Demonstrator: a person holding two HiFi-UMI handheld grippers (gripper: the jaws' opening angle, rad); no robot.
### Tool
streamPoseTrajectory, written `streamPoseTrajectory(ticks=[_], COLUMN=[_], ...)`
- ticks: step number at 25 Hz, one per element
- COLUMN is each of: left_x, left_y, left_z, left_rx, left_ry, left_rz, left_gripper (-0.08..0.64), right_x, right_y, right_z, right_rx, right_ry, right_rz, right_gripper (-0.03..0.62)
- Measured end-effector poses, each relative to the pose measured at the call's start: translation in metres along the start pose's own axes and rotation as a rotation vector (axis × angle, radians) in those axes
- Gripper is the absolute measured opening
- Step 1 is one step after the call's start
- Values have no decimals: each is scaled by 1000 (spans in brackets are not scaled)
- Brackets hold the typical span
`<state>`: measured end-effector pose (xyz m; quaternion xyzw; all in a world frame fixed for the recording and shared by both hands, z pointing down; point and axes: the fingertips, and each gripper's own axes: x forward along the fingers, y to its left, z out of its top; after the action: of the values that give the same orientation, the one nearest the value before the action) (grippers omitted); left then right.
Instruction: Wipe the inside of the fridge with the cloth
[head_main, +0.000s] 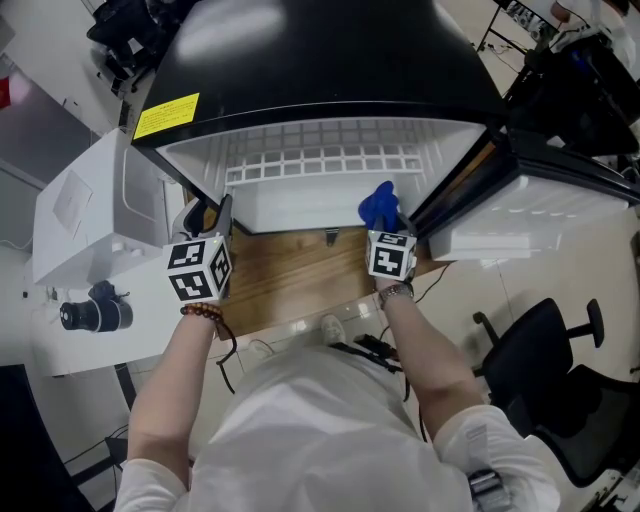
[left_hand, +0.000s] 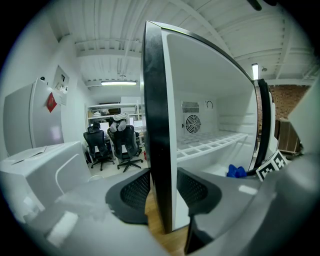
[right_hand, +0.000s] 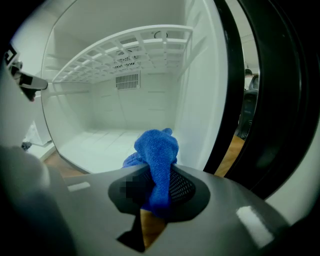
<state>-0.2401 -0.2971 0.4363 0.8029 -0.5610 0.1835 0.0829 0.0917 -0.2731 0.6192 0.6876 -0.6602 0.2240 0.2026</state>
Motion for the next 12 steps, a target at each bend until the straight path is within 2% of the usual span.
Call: streamPoseTrajectory(ticks=[9,12], left_x=[-23,-30], left_y=[-9,-34], left_z=[-26,-33], left_rx=[-48,-56], left_ry=[18,4], left_rz=[-41,-111], left_gripper=[142,127], right_x=[-25,-39], right_y=[13,23], right_z=[23,36], right_rx=[17,8], right_ry=[-99,-134], right_rz=[114,182], right_gripper=[72,72])
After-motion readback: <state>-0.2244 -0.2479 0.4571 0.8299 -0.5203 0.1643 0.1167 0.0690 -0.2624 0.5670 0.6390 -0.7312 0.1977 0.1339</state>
